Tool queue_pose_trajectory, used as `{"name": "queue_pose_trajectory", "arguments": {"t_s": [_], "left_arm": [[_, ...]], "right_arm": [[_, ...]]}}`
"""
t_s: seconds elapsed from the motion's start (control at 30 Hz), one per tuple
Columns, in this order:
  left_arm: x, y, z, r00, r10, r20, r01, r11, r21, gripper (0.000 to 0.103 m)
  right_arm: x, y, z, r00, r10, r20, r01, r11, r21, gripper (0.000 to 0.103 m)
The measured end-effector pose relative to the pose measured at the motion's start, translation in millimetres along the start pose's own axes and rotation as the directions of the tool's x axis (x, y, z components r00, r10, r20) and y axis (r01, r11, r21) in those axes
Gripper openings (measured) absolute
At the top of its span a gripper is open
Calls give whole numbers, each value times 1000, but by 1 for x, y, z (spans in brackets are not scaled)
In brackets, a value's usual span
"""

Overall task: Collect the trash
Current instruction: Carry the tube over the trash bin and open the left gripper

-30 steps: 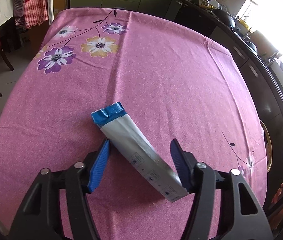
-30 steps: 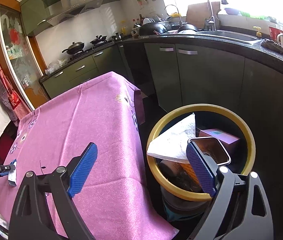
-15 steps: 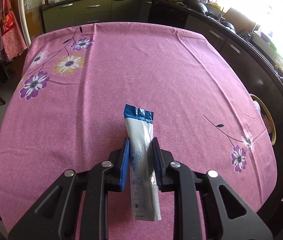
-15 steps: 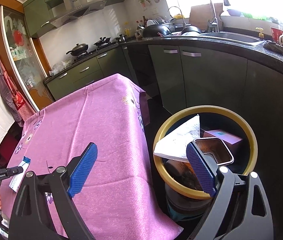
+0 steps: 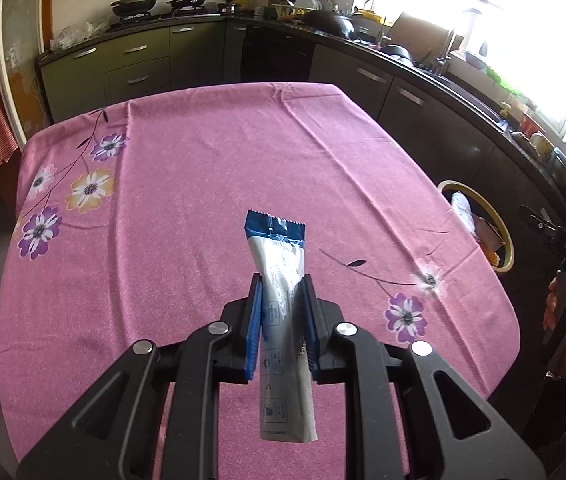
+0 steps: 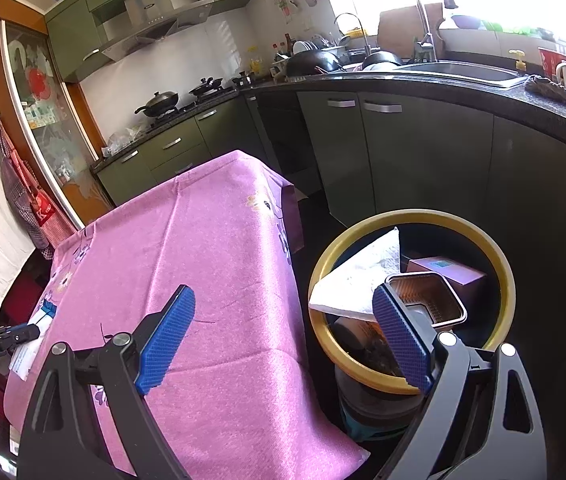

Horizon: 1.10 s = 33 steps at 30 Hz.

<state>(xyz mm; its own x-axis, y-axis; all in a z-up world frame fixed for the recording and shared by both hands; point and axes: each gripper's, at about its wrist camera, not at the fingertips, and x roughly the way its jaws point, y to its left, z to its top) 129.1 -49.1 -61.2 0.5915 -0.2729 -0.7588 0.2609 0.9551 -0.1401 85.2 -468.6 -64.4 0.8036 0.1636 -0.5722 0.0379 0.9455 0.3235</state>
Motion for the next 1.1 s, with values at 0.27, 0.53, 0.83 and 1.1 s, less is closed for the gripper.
{"name": "queue_pose_trajectory", "arguments": {"t_s": [0.27,0.53,0.83,1.1], "left_arm": [[5,-84,47,983,-185,-4,182,958,224,18],[55,-205,93,940,-325,-101,336,837,432,18],[159,-314,119,912,-321,-257,409,762,502,18],[236,-351,122,914,-224,-339,377,778,502,26]], "right_arm": [[-34,-24,7,995,-79,62,78,996,31,89],[-75,-82,-2,979,-179,102,164,977,138,89],[-96,-128,-14,964,-247,97,222,950,218,89],[-101,-143,-19,959,-270,82,243,939,245,89]]}}
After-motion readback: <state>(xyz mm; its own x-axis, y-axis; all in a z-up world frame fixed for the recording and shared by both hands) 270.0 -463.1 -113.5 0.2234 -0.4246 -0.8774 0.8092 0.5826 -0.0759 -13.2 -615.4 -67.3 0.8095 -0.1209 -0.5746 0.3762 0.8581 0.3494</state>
